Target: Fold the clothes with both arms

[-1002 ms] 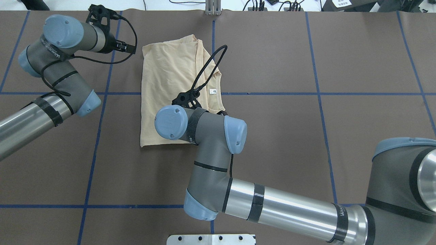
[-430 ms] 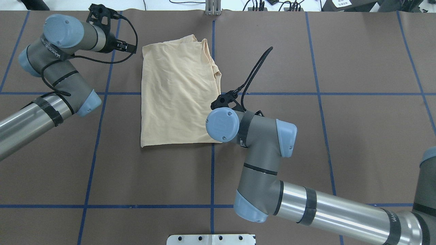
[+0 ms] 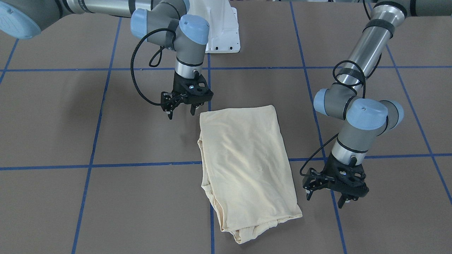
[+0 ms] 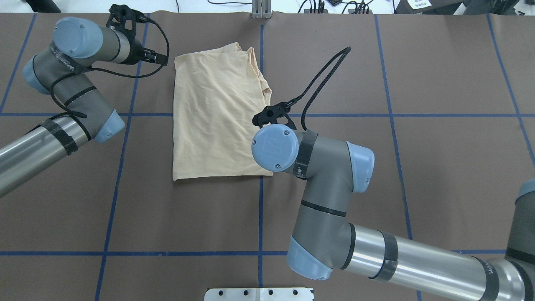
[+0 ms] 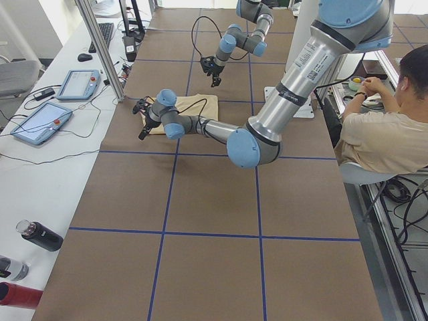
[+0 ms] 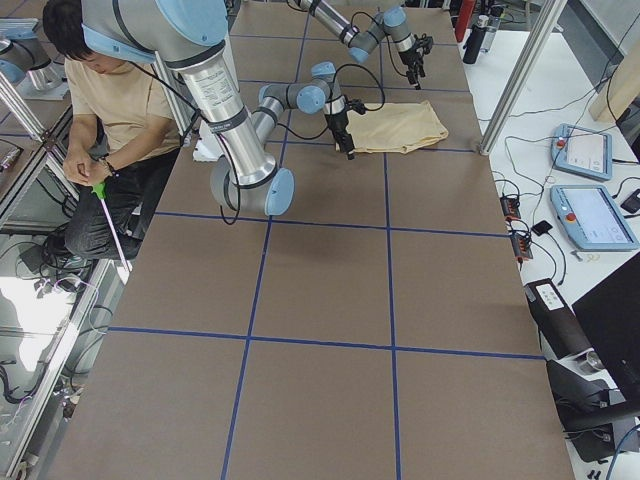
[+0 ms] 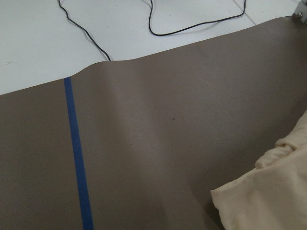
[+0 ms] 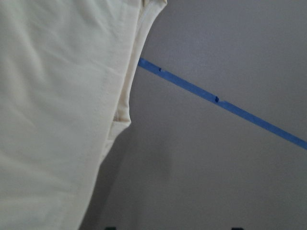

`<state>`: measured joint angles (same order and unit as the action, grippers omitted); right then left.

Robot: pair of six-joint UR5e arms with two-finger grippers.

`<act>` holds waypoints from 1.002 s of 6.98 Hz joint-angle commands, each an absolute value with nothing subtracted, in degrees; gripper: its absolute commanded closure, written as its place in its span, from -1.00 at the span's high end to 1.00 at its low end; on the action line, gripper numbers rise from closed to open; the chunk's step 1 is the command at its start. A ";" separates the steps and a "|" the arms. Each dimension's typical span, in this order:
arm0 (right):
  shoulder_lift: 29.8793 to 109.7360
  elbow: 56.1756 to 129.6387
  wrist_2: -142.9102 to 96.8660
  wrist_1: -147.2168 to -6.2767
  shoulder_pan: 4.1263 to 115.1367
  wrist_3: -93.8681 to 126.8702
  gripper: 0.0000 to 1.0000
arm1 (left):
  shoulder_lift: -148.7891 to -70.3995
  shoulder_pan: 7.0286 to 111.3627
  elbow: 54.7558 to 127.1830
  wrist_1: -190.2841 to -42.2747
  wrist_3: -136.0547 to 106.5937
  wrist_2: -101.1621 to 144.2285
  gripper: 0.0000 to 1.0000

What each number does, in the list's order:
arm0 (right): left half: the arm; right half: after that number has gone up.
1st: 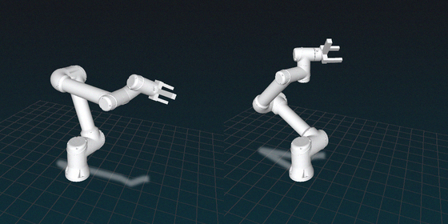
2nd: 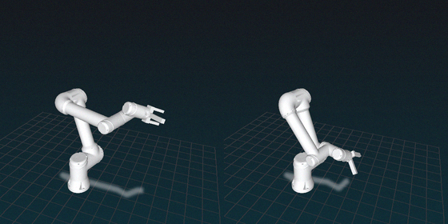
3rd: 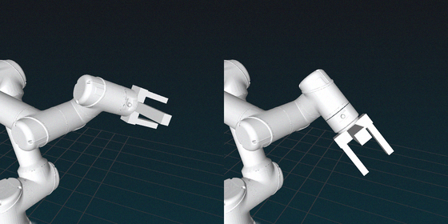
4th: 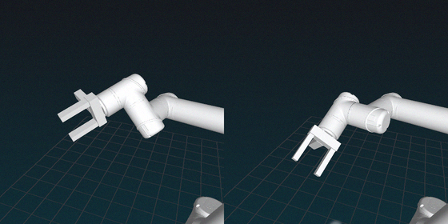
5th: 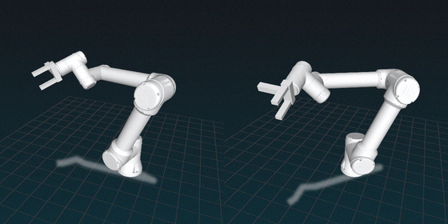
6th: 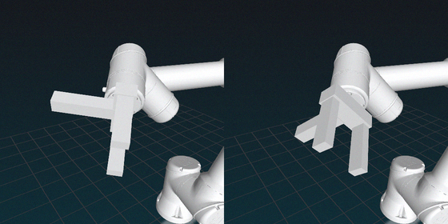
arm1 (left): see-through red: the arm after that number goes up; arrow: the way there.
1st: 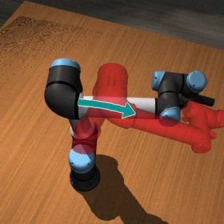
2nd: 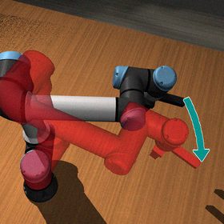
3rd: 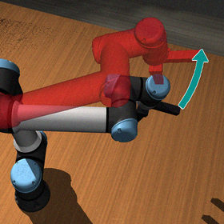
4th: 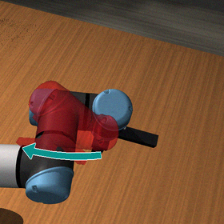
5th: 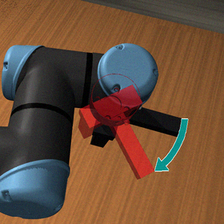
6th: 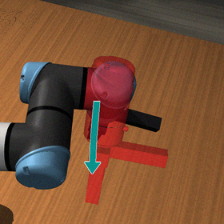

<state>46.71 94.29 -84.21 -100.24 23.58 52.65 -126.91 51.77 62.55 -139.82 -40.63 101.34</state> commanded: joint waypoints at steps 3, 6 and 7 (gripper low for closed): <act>43.51 82.20 -83.85 -78.77 23.73 78.72 0.72 | -126.48 51.77 63.63 -139.83 -40.69 101.34 1.00; 43.94 82.00 -83.67 -79.10 23.99 82.97 0.61 | -125.77 51.59 64.16 -139.75 -40.61 101.34 1.00; 44.21 80.96 -83.41 -79.01 23.99 82.45 0.47 | -125.77 51.59 64.16 -139.75 -40.61 101.34 1.00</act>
<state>43.89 81.86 -83.65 -79.05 23.92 82.79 -125.88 51.63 64.12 -139.75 -40.64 101.34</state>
